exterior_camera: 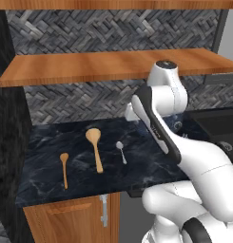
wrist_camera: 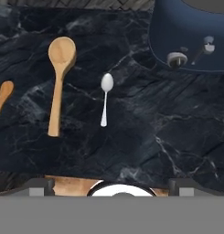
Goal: Organize the utensils by type. Pick up the wooden spoons from the counter and place them in the open cabinet. Then pick up the metallic utensils from the counter and place them in the open drawer.
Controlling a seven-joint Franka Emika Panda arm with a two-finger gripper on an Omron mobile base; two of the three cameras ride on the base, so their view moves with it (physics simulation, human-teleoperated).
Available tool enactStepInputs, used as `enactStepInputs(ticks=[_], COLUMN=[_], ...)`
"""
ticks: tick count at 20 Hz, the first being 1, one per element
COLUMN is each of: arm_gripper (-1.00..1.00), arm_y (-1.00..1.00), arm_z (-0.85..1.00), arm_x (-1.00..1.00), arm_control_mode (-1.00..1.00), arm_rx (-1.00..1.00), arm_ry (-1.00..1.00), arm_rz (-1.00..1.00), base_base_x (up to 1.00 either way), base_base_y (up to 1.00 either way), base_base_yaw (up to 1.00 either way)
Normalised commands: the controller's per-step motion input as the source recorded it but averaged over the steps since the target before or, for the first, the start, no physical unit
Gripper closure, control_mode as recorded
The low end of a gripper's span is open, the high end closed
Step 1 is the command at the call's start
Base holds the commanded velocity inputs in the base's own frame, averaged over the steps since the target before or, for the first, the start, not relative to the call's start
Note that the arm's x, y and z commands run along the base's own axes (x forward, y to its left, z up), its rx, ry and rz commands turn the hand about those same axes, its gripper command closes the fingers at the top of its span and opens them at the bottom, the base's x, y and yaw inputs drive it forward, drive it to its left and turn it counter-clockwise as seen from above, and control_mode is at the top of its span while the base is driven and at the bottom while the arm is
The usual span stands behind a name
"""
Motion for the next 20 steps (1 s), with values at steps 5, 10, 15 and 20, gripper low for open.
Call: enactStepInputs(ticks=[5,10,15,20], arm_gripper=[-1.0,-1.0,-1.0,-1.0], arm_y=[0.54,0.6,0.51,0.36], arm_z=[-0.22,-0.33,-0.47,-0.54], arm_x=[0.0,0.01,0.17,0.22], arm_control_mode=[-1.0,-1.0,-1.0,-1.0], arm_rx=[0.03,0.02,0.0,0.0], arm_ry=[0.0,0.0,-0.01,0.0], arm_rz=[0.0,0.0,0.0,0.0], base_base_x=[0.0,0.0,0.0,0.0], base_base_y=[0.0,0.0,0.0,0.0], base_base_yaw=[0.0,0.0,0.0,0.0])
